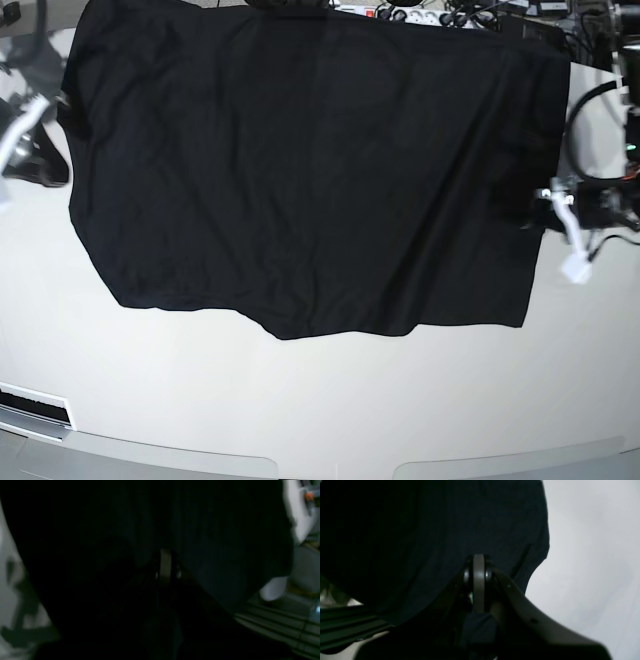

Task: Layout the t-shirt on the table in an organized manner, then fold the t-shirt properly
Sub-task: 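Release the shirt and move both grippers to its side edges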

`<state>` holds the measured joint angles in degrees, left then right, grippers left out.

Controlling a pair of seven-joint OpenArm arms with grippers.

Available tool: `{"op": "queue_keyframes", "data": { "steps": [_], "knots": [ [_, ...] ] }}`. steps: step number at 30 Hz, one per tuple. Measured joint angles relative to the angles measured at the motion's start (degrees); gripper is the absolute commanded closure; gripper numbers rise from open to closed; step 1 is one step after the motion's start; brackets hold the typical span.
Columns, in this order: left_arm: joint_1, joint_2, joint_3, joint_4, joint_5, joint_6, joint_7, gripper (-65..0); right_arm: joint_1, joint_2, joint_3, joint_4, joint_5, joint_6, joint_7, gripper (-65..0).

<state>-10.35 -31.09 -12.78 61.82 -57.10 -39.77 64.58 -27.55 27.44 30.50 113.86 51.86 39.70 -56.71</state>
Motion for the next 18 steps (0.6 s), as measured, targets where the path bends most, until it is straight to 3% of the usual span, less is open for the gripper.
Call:
{"op": "queue_keyframes", "data": {
  "steps": [3,8,14,18],
  "knots": [
    [-0.48,1.88,3.50,0.02,7.76,0.04,-7.58,0.0,4.50,-0.11,-7.54,-5.05,-8.39,-2.62,2.49,0.0],
    [-0.11,3.82,8.72,0.00,23.76,0.07,-14.78,0.0,11.32,-0.24,-17.22,-12.85,-20.33,-6.69,5.31,0.0],
    [1.01,2.32,9.25,0.17,32.11,1.88,-21.73,0.0,13.92,-0.33,-21.53,-20.22,-22.95,-6.69,7.65,0.0],
    [1.09,1.36,9.22,0.20,33.05,3.34,-21.92,0.0,14.27,-0.20,-21.51,-20.31,-22.71,-6.67,8.55,0.0]
  ]
}}
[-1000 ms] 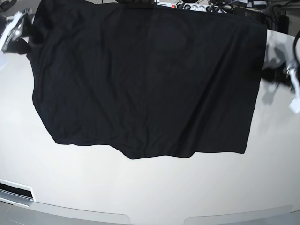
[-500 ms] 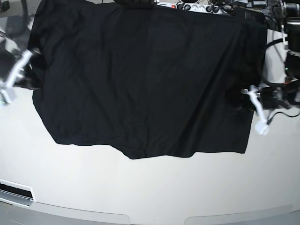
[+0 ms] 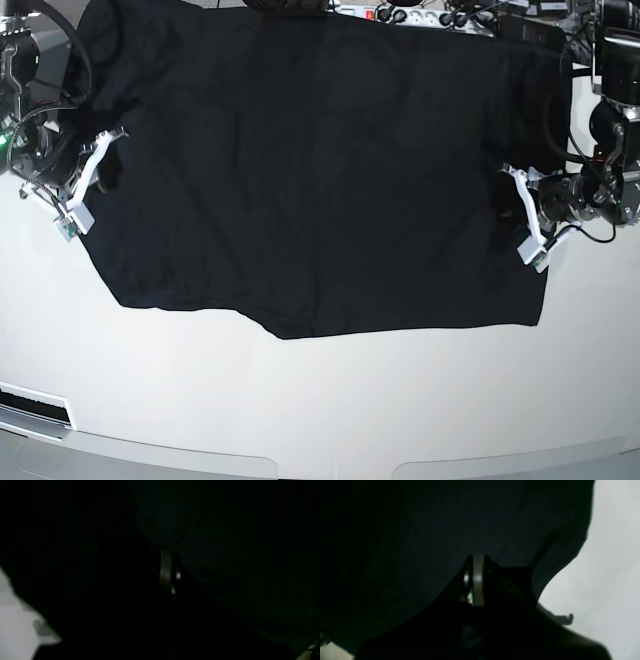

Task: Layout the t-shirt on the table in an organized manner, then fold the t-shirt properly
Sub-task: 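Release the shirt and move both grippers to its side edges, then grasp the shirt side edge with the right gripper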

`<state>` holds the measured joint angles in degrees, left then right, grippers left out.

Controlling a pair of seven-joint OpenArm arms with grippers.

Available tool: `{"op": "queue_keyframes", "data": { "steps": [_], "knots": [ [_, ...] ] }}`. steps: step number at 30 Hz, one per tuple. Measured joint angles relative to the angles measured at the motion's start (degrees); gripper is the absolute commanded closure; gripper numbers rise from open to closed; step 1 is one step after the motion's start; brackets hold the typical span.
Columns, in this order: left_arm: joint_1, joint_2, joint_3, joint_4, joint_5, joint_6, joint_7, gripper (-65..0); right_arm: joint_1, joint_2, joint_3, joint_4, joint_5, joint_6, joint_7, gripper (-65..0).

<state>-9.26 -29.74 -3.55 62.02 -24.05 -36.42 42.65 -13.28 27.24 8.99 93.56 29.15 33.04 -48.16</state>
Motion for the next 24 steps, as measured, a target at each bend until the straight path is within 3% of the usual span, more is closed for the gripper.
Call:
{"op": "queue_keyframes", "data": {
  "steps": [4,7,13,18,20,24],
  "knots": [
    [0.02,-0.04,0.00,0.00,-1.22,-0.04,0.26,0.0,-0.02,-0.48,0.00,0.00,1.22,2.73,2.16,0.0],
    [0.02,-0.02,0.00,-0.02,-2.99,-0.26,0.81,0.0,1.22,-2.67,0.00,-0.24,-1.53,-0.09,4.26,0.0],
    [-0.31,0.07,0.00,-0.13,-3.56,-0.24,1.27,0.0,5.07,-6.19,0.00,-8.55,-6.45,-1.57,4.68,0.0],
    [-0.33,-0.02,0.00,-0.11,-6.62,-1.25,5.84,0.0,4.44,-6.34,0.00,-12.94,-6.45,-1.95,2.27,0.0],
    [-0.28,-0.09,0.00,-0.13,-9.46,-2.97,8.68,0.0,3.89,-6.29,0.00,-12.94,-6.05,-1.55,1.09,0.0],
    [-0.09,-0.07,0.00,-0.13,-13.68,-3.08,13.29,0.0,0.63,-6.25,0.17,-12.52,-5.20,0.04,1.20,0.0]
  ]
}}
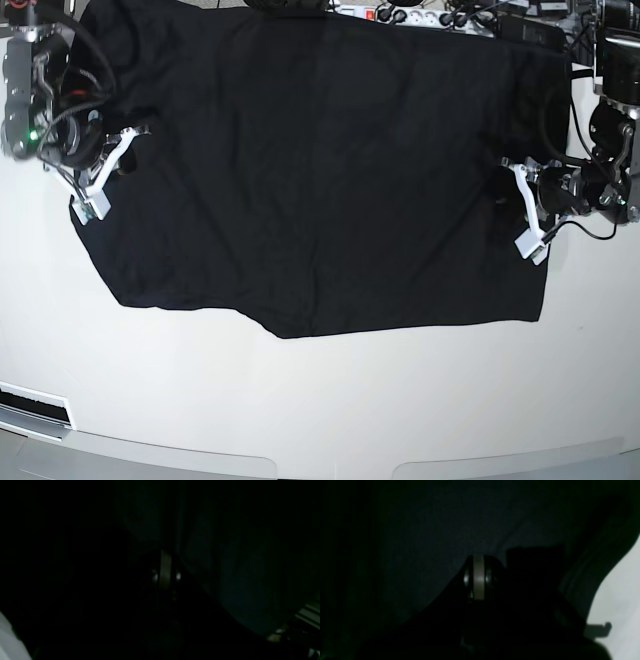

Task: Layout the t-shirt on the table in an organized manner, then fold the t-shirt properly
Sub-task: 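Grasp the shirt side edge with the right gripper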

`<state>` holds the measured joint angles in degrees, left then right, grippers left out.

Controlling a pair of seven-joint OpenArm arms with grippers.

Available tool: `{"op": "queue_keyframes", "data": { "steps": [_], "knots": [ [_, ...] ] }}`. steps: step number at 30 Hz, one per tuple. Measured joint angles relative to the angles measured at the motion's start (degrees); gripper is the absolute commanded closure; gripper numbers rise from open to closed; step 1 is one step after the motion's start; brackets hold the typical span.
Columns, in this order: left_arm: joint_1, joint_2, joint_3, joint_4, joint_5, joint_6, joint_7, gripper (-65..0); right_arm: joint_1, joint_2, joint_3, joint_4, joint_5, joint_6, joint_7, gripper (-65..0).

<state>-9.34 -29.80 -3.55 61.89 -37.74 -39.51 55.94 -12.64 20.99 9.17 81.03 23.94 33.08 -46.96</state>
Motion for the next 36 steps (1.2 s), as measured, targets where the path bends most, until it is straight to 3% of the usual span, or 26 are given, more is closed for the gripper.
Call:
{"op": "queue_keyframes", "data": {
  "steps": [5,11,14,17,24,33,36],
  "knots": [
    [0.72,-0.37,0.00,0.02,-2.69,-0.04,2.16,0.0,-4.31,0.15,0.13,0.85,0.68,-0.72,2.40,0.0],
    [2.25,-1.79,0.02,0.04,-4.94,-0.22,2.45,0.0,-9.90,0.39,0.31,6.21,-0.28,-1.14,0.24,0.0],
    [2.86,-2.97,0.02,0.07,-6.47,-0.22,4.44,0.0,-12.33,0.37,-0.04,10.62,-4.92,-4.87,-1.38,0.0],
    [2.89,-4.44,0.02,0.07,-7.13,-0.24,5.70,0.0,-12.39,0.24,-0.04,13.40,-8.63,-7.63,-2.73,0.0],
    [2.99,-6.21,0.13,0.00,-11.02,-0.20,12.50,0.0,-9.35,0.22,-0.09,13.94,-9.38,-7.23,-4.39,0.0],
    [2.99,-6.27,0.11,0.00,-12.57,-0.20,13.11,0.0,0.52,0.17,-0.07,13.92,-4.83,-8.59,-7.26,-31.3],
    [2.99,-6.27,0.11,-0.04,-15.04,-0.20,12.85,0.0,4.44,0.13,-0.07,12.57,-4.20,-10.56,-6.73,-33.0]
  ]
}}
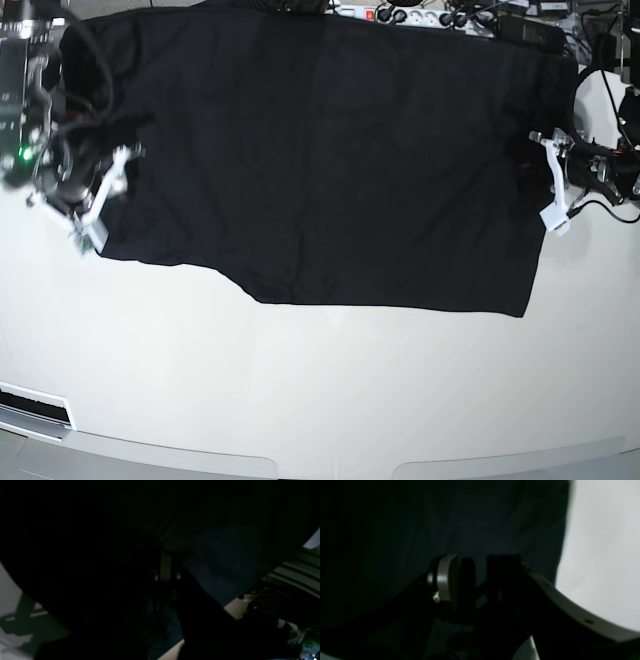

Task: Layout the t-shirt on the table in an organized manner, then fold the t-shirt properly
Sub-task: 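Grasp the shirt side edge with the right gripper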

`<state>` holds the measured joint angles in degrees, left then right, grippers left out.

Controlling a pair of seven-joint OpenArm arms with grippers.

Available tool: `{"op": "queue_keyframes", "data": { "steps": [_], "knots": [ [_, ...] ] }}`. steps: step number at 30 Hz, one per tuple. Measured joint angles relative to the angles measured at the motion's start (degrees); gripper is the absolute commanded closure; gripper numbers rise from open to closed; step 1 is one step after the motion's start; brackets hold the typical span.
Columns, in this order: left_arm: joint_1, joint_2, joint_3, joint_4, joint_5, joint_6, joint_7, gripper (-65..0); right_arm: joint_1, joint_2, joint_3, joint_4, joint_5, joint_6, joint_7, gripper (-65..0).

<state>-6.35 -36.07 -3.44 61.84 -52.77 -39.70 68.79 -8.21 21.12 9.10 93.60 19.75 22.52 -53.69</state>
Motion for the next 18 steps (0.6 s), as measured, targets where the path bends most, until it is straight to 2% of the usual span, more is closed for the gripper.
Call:
{"op": "queue_keyframes", "data": {
  "steps": [4,14,18],
  "knots": [
    [0.00,0.00,0.02,0.00,0.00,0.02,-2.64,0.0,6.71,0.00,0.04,-7.74,-0.09,-1.33,3.04,-33.0],
    [0.00,0.00,0.02,0.00,0.66,0.02,-2.78,0.0,23.34,0.00,0.07,-37.64,0.35,-2.12,7.17,-33.0],
    [0.02,0.00,0.00,0.00,0.63,0.02,-2.78,0.0,25.90,-0.02,0.04,-43.82,6.12,2.32,7.69,-33.0]
  ]
}}
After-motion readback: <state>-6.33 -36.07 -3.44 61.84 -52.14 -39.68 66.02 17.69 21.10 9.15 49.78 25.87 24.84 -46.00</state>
